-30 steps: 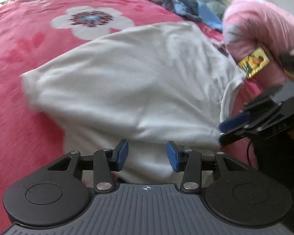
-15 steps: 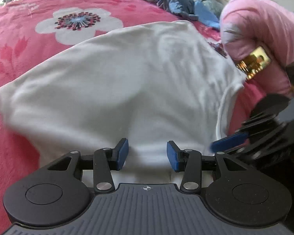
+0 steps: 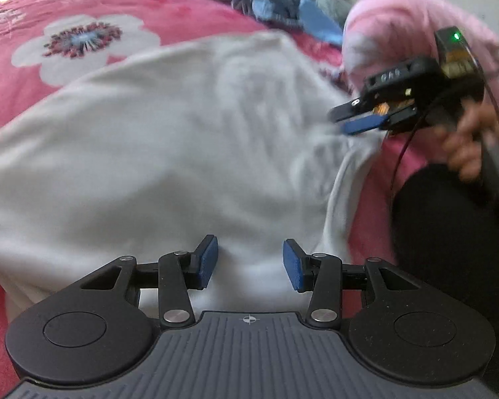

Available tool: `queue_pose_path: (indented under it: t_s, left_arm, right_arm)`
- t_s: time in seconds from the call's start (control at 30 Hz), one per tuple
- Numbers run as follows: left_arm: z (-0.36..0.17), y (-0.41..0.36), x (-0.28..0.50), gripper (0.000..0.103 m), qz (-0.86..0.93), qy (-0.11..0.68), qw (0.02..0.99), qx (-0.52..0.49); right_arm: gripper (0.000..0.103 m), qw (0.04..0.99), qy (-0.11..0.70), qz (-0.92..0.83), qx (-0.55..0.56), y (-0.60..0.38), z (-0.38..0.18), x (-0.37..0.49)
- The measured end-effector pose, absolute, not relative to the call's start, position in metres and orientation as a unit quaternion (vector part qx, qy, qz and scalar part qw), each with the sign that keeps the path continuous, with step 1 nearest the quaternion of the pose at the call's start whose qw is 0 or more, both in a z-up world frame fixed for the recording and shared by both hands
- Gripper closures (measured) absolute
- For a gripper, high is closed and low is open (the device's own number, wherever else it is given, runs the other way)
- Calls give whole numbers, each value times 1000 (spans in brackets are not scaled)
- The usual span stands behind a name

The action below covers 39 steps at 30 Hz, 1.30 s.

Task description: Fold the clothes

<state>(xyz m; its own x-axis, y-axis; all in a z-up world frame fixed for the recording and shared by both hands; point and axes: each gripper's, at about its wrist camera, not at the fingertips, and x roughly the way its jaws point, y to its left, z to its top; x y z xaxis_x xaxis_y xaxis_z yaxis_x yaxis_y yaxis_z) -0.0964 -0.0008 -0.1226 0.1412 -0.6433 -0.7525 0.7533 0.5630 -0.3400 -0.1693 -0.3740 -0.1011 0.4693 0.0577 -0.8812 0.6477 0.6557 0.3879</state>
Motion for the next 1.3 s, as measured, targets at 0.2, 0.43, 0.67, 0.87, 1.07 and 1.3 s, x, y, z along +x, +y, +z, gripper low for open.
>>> queue_pose_path:
  t_s: [0.2,0.43,0.67,0.87,1.07,1.3]
  left_arm:
    - [-110,18,-99,60,-461,465,754,57]
    - [-102,-6,-92,60,-480,454,749,38]
    - [-112,-6,-102,60,-484,471,735,55]
    - [-104,-15,-97,60,-494,468,731,39]
    - [-112,-41,-105,60,-519,485,702,49]
    - [-116,-41,-133,60,-535,494,678,99]
  right_arm:
    - [63,803,436,-230,335,-378,-65,-198]
    - [64,821,412,-168,359,-372,-76,-143]
    - [64,804,389,-285,348,-404,-86,-173]
    - [63,828,348,-236,371,-399,-70,-173]
    - [63,804,371,-196,422,-379,-98,-156]
    - [61,795,418,-122,422,-330,-113,-169]
